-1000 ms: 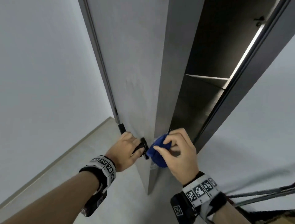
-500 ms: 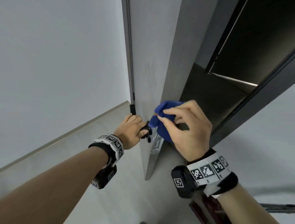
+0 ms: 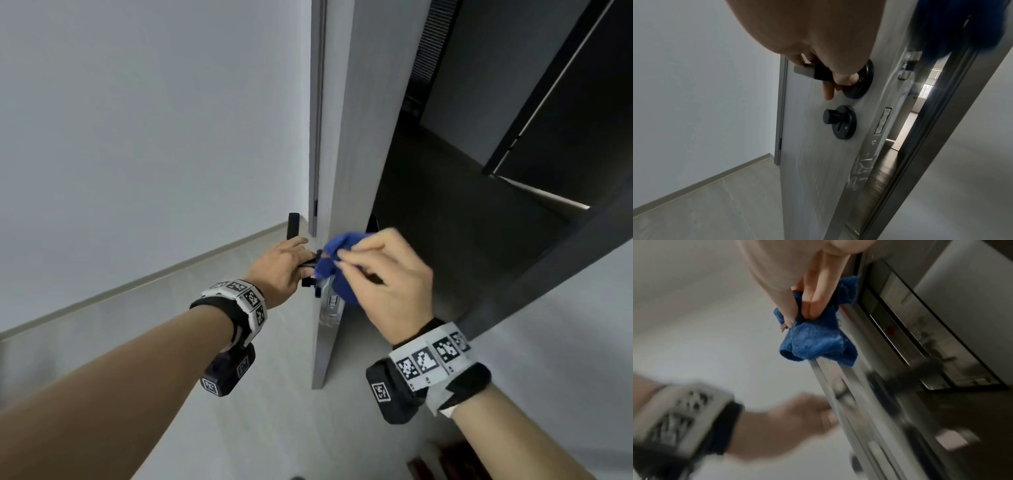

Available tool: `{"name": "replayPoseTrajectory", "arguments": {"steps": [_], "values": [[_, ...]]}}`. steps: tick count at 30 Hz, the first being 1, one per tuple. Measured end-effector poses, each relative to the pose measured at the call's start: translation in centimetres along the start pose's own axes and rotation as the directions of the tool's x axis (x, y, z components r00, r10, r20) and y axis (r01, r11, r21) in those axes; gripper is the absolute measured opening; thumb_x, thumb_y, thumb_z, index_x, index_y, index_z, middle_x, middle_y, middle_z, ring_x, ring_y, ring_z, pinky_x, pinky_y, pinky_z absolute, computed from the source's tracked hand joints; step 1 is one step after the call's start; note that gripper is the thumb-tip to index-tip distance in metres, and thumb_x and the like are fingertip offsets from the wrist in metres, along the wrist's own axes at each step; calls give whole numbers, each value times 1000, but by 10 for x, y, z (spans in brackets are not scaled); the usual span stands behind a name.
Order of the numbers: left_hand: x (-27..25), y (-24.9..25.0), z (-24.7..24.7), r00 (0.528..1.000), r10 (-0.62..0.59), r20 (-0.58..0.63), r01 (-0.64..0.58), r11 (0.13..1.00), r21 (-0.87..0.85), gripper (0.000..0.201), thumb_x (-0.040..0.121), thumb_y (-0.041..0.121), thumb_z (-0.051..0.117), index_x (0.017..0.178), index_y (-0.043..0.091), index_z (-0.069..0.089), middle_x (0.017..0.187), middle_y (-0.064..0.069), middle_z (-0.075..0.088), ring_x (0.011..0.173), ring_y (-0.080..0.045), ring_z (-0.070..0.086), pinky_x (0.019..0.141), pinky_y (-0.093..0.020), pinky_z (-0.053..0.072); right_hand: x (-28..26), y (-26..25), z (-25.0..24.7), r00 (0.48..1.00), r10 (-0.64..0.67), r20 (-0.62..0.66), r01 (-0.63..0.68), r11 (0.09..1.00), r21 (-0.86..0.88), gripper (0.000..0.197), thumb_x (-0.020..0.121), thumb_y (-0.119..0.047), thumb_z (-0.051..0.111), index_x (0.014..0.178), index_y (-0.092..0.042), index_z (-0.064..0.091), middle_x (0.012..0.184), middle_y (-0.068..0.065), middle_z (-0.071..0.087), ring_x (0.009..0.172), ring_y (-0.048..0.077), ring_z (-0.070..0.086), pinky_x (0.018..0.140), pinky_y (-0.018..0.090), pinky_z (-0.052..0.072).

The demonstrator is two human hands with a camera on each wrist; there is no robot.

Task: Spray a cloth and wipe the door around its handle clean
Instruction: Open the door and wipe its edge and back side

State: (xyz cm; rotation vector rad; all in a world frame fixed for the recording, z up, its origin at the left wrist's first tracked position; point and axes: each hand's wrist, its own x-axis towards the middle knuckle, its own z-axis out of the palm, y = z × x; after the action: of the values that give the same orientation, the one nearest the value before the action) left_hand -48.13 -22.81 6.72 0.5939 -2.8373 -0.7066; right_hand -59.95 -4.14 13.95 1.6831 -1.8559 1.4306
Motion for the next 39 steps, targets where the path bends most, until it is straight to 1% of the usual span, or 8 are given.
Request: {"name": "replayPoseTrajectory", "arguments": {"steps": [4,9,13,16,23,25,32,39], "values": [[-4,4,5,998,-37,-54,37,999,9,29,100,25,50,123,14,63,126,-7,62,134,-29,44,106,-37,36,36,-10,-13,990,-81,-116,87,995,48,5,84,-4,81,84,0,77,89,12,65,72,8,60,69,15,49],[-5,7,6,998,-37,-50,33,997,-75,51,96,41,33,121,8,63,123,-9,64,146,-25,32,114,-44,33,-16,19,16,988,47,147,-61,994,88,5,82,-2,81,85,-1,76,83,4,56,72,-1,50,70,14,45],[-9,2,24,978,57,-199,-62,998,-20,36,101,37,37,115,12,59,121,-5,61,145,-23,32,115,-40,32,-40,44,22,990,80,118,-94,989,116,14,84,-6,81,97,-4,78,93,0,59,80,3,57,75,15,48],[-11,6,42,919,94,-383,-90,996,30,32,103,27,34,110,9,60,115,-8,63,135,-23,40,115,-24,24,-44,52,24,997,-42,61,40,998,43,12,86,-6,79,97,-2,77,99,7,64,84,11,63,78,18,52],[6,-3,49,784,190,-591,-124,981,151,43,97,31,29,74,11,60,73,-1,59,84,-19,49,103,-45,38,-50,66,39,947,-283,-150,292,956,37,11,86,1,77,97,4,76,97,18,66,78,12,62,75,15,47],[10,-7,53,736,205,-645,-165,979,123,44,95,30,33,68,6,58,67,-6,56,79,-24,49,84,-47,45,-52,71,46,928,-321,-191,332,943,28,12,88,-1,76,98,4,76,96,18,66,76,13,61,74,17,48],[20,-13,73,519,246,-819,-238,961,138,37,88,32,35,59,10,43,56,-1,45,66,-20,43,64,-36,36,-104,107,84,874,-394,-286,396,917,-52,5,88,0,75,92,3,76,90,12,66,77,10,60,75,16,47],[26,-8,84,443,339,-830,-239,937,256,39,91,25,36,61,1,47,57,-14,48,60,-26,44,64,-42,37,-155,154,128,821,-446,-356,465,885,-34,9,87,0,75,96,-2,77,94,6,63,75,15,65,68,32,54]]}}
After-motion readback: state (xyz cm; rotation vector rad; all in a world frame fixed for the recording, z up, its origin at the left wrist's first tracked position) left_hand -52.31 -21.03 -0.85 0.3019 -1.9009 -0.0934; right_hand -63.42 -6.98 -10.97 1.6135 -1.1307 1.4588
